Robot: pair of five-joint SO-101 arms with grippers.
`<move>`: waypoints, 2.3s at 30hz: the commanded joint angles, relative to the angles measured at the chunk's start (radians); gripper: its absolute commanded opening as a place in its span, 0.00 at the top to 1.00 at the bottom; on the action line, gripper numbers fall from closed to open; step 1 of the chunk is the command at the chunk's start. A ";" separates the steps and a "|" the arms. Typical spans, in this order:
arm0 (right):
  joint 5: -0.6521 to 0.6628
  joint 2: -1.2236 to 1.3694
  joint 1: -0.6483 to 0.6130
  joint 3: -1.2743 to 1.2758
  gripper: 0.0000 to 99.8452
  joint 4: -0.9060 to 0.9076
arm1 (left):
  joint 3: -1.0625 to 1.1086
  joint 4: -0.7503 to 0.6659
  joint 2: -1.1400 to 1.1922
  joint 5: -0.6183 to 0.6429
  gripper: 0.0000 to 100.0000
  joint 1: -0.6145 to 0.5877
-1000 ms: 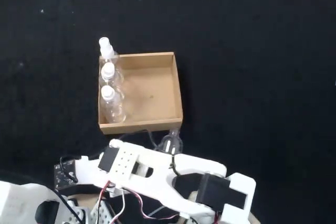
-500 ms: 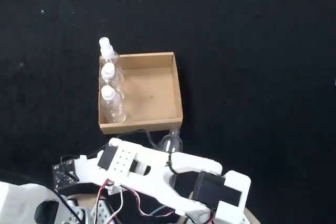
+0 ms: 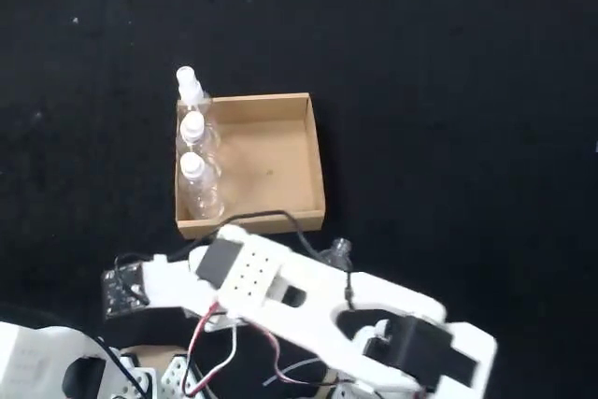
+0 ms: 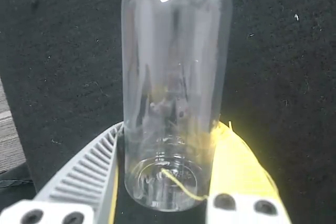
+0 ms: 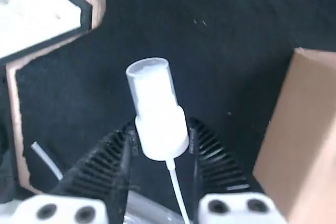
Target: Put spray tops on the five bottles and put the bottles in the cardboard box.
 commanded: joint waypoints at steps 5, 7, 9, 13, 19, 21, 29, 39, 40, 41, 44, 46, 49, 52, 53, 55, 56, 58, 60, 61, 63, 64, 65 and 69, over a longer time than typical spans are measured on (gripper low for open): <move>-0.180 -0.268 0.118 -0.090 0.91 0.100 | -0.068 -0.011 -0.025 -0.003 0.90 -0.005; -0.239 -0.321 0.137 -0.134 0.91 0.120 | -0.065 -0.009 -0.052 -0.002 0.90 -0.002; -0.282 -0.367 0.170 -0.188 0.91 0.140 | -0.053 -0.003 -0.098 -0.002 0.90 -0.001; -0.367 -0.444 0.278 -0.311 0.91 0.167 | -0.042 0.077 -0.218 0.000 0.90 0.007; -0.545 -0.526 0.554 -0.450 0.91 0.173 | -0.041 0.176 -0.391 0.061 0.90 0.117; -0.591 -0.541 0.658 -0.489 0.91 0.173 | -0.050 0.232 -0.448 0.071 0.90 0.188; -0.738 -0.545 1.034 -0.621 0.91 0.146 | -0.041 0.338 -0.799 0.232 0.90 0.624; -0.956 -0.552 1.226 -0.766 0.91 0.129 | 0.122 0.324 -1.163 0.259 0.90 1.356; -0.962 -0.552 1.223 -0.792 0.91 0.129 | 0.162 0.299 -1.183 0.259 0.90 1.419; -0.967 -0.552 1.223 -0.823 0.91 0.132 | 0.208 0.264 -1.197 0.259 0.90 1.475; -0.968 -0.552 1.223 -0.918 0.91 0.137 | 0.341 0.153 -1.258 0.259 0.90 1.612; -0.973 -0.552 1.223 -0.970 0.91 0.137 | 0.444 0.080 -1.313 0.259 0.90 1.687; -1.007 -0.552 1.221 -1.030 0.91 0.137 | 0.613 -0.026 -1.412 0.259 0.90 1.781; -1.054 -0.552 1.220 -1.066 0.91 0.133 | 0.799 -0.120 -1.514 0.259 0.90 1.847; -1.066 -0.552 1.203 -1.073 0.91 0.129 | 0.858 -0.157 -1.545 0.259 0.90 1.868; -1.073 -0.545 1.134 -1.086 0.91 0.124 | 0.978 -0.227 -1.608 0.253 0.90 1.919; -1.071 -0.545 1.092 -1.081 0.91 0.109 | 1.030 -0.255 -1.640 0.253 0.90 1.945; -1.071 -0.545 1.017 -1.069 0.91 0.068 | 1.127 -0.302 -1.708 0.252 0.90 1.992; -1.071 -0.545 0.964 -1.066 0.91 0.018 | 1.216 -0.341 -1.778 0.252 0.90 2.020; -1.071 -0.545 0.941 -1.061 0.91 -0.002 | 1.260 -0.364 -1.812 0.252 0.90 2.028; -1.071 -0.545 0.899 -1.050 0.91 -0.035 | 1.331 -0.407 -1.855 0.252 0.90 2.037; -1.071 -0.545 0.882 -1.046 0.91 -0.052 | 1.354 -0.428 -1.852 0.253 0.90 2.037; -1.071 -0.544 0.867 -1.046 0.91 -0.069 | 1.372 -0.445 -1.844 0.258 0.90 2.037; -1.071 -0.542 0.815 -1.043 0.91 -0.092 | 1.460 -0.502 -1.832 0.258 0.90 2.048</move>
